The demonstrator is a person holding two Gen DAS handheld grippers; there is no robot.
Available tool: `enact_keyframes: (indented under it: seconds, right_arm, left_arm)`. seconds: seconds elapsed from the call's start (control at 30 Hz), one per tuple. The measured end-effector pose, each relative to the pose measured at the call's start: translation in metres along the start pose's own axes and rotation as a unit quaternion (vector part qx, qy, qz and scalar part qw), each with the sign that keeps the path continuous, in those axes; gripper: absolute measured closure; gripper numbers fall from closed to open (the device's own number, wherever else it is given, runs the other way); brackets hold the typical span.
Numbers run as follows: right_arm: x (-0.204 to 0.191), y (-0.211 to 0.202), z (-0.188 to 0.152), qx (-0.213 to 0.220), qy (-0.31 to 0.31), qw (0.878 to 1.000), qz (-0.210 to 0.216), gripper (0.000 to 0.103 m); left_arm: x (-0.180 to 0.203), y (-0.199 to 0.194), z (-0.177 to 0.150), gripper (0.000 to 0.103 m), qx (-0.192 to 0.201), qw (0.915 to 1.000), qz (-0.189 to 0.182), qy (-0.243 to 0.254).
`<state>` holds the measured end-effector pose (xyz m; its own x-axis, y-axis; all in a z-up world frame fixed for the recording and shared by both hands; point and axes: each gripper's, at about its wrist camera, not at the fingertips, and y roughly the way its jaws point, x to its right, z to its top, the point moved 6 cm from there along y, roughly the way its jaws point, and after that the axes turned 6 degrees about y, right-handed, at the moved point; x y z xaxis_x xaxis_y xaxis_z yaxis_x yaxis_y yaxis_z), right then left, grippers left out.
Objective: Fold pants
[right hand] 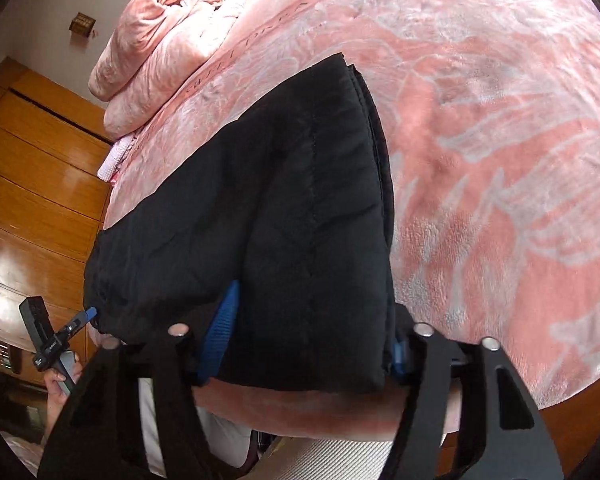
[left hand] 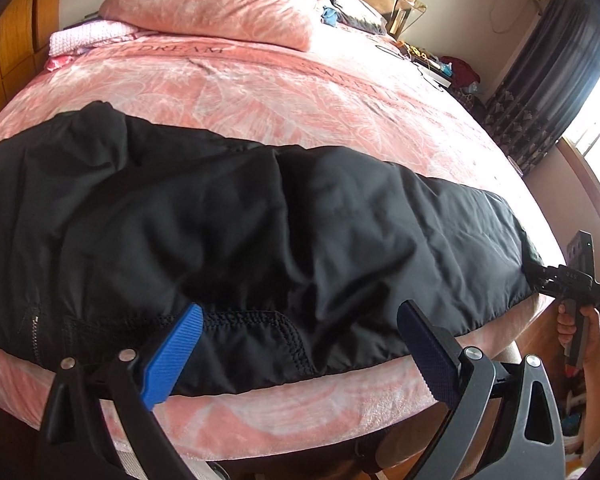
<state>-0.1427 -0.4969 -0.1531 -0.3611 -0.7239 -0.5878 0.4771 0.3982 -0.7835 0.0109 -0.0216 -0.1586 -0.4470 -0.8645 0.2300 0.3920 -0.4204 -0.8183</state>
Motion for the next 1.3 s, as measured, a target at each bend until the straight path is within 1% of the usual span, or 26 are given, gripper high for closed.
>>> enact_keyframes:
  seconds: [0.03,0.07,0.13,0.2,0.23,0.3,0.37,0.4,0.43,0.47,0.5,0.57,0.63,0.67,0.7,0.73,0.77,0.8,0.87,0.93,1.0,1.07,1.13,1.17,1.23,1.3]
  right_arm:
    - [-0.004,-0.002,0.000,0.003,-0.001,1.000,0.007,0.067]
    - [-0.009,-0.004,0.000,0.006,-0.008,1.000,0.006,0.073]
    - [-0.024,-0.012,0.005,0.016,-0.033,0.999,-0.020,0.079]
    - [-0.043,-0.031,0.016,0.044,-0.060,0.997,-0.035,0.083]
    - [-0.050,-0.044,0.022,0.062,-0.069,0.995,-0.035,0.094]
    - [-0.053,-0.064,0.032,0.078,-0.074,0.993,-0.038,0.094]
    - [-0.048,-0.058,0.033,0.054,-0.080,0.994,-0.056,0.092]
    - [-0.042,-0.047,0.030,0.033,-0.081,0.993,-0.077,0.091]
    - [-0.032,-0.034,0.022,0.004,-0.089,0.990,-0.111,0.088]
    - [-0.024,-0.020,0.014,-0.019,-0.097,0.985,-0.143,0.082]
    - [-0.017,-0.011,0.008,-0.030,-0.098,0.982,-0.160,0.081]
    - [-0.014,-0.007,0.001,-0.021,-0.099,0.982,-0.162,0.081]
    - [-0.013,-0.010,0.000,-0.015,-0.092,0.983,-0.157,0.080]
    - [-0.012,-0.011,0.000,-0.015,-0.089,0.984,-0.155,0.072]
    - [-0.010,-0.013,0.001,-0.013,-0.090,0.982,-0.165,0.064]
    - [-0.010,-0.016,0.002,-0.007,-0.092,0.980,-0.178,0.047]
    - [-0.010,-0.021,0.002,0.002,-0.097,0.978,-0.187,0.044]
    - [-0.013,-0.027,0.003,0.011,-0.099,0.977,-0.191,0.045]
    - [-0.014,-0.042,0.007,0.033,-0.088,0.974,-0.204,0.036]
    - [-0.017,-0.058,0.009,0.063,-0.086,0.967,-0.232,0.036]
    - [-0.030,-0.072,0.009,0.091,-0.098,0.961,-0.242,0.036]
    - [-0.057,-0.076,0.006,0.106,-0.124,0.961,-0.222,0.036]
    - [-0.087,-0.066,0.002,0.101,-0.153,0.964,-0.191,0.036]
    - [-0.103,-0.057,-0.001,0.093,-0.164,0.967,-0.169,0.036]
    - [-0.137,-0.028,-0.009,0.067,-0.183,0.973,-0.122,0.036]
    - [-0.165,0.005,-0.020,0.038,-0.194,0.975,-0.100,0.036]
  left_arm:
    - [-0.003,0.002,-0.001,0.005,-0.001,1.0000,0.002,-0.007]
    - [-0.006,0.003,-0.002,0.005,-0.002,0.9999,0.005,-0.013]
    - [-0.011,0.006,-0.001,0.005,0.001,0.9995,0.007,-0.030]
    - [-0.011,0.007,0.002,0.005,0.008,0.9991,0.006,-0.042]
    - [-0.010,0.007,0.004,0.005,0.013,0.9989,0.006,-0.044]
    - [-0.004,0.007,0.006,0.005,0.023,0.9989,0.001,-0.040]
    - [0.001,0.014,0.005,0.004,0.018,0.9994,0.003,-0.029]
    - [0.001,0.019,0.003,0.004,0.013,0.9996,0.006,-0.024]
    - [0.001,0.023,0.000,0.004,0.008,0.9997,0.009,-0.020]
    - [0.000,0.027,-0.001,0.004,0.004,0.9998,0.011,-0.016]
    - [0.000,0.027,-0.002,0.004,0.002,0.9999,0.010,-0.011]
    - [-0.001,0.025,-0.002,0.004,0.000,1.0000,0.007,-0.004]
    - [-0.005,0.022,-0.002,0.004,0.000,0.9999,0.014,0.004]
    - [-0.009,0.021,-0.001,0.004,0.001,0.9998,0.018,0.008]
    - [-0.013,0.020,-0.001,0.004,-0.001,0.9997,0.023,0.009]
    - [-0.017,0.019,-0.001,0.004,-0.002,0.9997,0.025,0.006]
    - [-0.021,0.016,0.000,0.004,-0.003,0.9997,0.025,0.002]
    - [-0.023,0.011,0.001,0.004,-0.004,0.9996,0.026,-0.006]
    - [-0.027,-0.001,0.001,0.004,0.002,0.9995,0.023,-0.020]
    - [-0.033,-0.018,0.000,0.004,0.014,0.9990,0.020,-0.036]
    - [-0.046,-0.037,-0.002,0.004,0.027,0.9974,0.032,-0.058]
    - [-0.067,-0.052,-0.006,0.005,0.035,0.9943,0.035,-0.094]
    - [-0.086,-0.060,-0.011,0.006,0.033,0.9903,0.034,-0.131]
    - [-0.093,-0.063,-0.015,0.010,0.032,0.9881,0.035,-0.146]
    - [-0.096,-0.062,-0.017,0.012,0.028,0.9857,0.022,-0.165]
    - [-0.089,-0.058,-0.019,0.012,0.020,0.9846,0.004,-0.173]
